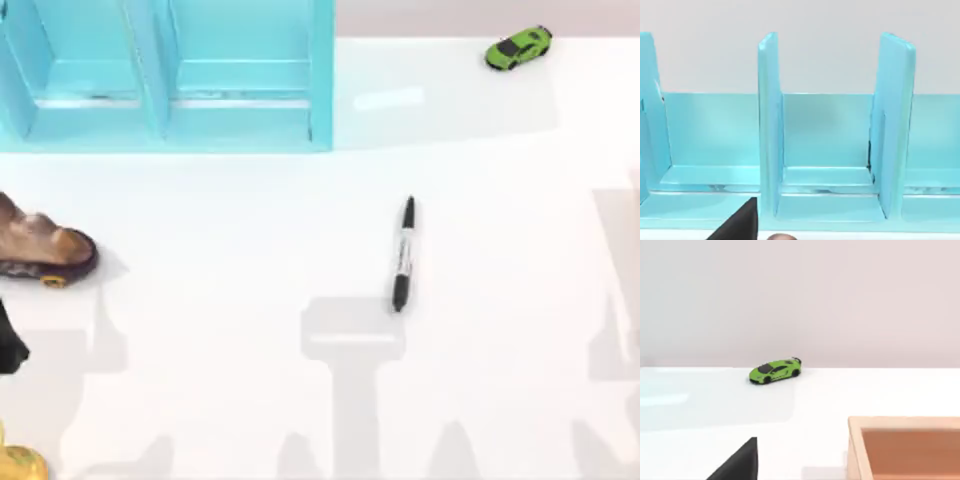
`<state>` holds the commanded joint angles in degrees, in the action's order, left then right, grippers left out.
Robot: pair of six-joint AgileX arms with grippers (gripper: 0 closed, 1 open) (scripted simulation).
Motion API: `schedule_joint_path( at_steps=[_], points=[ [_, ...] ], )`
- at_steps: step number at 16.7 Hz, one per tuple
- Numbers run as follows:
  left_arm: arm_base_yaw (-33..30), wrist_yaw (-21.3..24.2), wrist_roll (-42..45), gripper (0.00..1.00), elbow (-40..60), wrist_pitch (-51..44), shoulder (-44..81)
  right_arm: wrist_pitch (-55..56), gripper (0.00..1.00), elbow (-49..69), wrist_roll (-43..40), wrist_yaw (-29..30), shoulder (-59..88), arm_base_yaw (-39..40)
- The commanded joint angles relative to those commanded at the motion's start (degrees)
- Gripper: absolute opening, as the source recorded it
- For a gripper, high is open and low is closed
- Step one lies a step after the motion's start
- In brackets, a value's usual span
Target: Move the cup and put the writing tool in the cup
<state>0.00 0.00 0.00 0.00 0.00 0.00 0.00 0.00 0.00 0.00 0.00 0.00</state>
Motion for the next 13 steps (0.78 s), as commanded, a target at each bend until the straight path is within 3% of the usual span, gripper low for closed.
schedule_joint_path(
  at_steps=[6,13],
  points=[
    [0.00,0.00,0.00,1.00,0.00,0.00,0.00,-4.89,1.00,5.42,-1.88,0.04,5.91,-1.99],
    [0.00,0.00,0.00,1.00,0.00,0.00,0.00,-26.57,1.00,33.38,-10.18,-0.04,38.17,-10.52]
  ],
)
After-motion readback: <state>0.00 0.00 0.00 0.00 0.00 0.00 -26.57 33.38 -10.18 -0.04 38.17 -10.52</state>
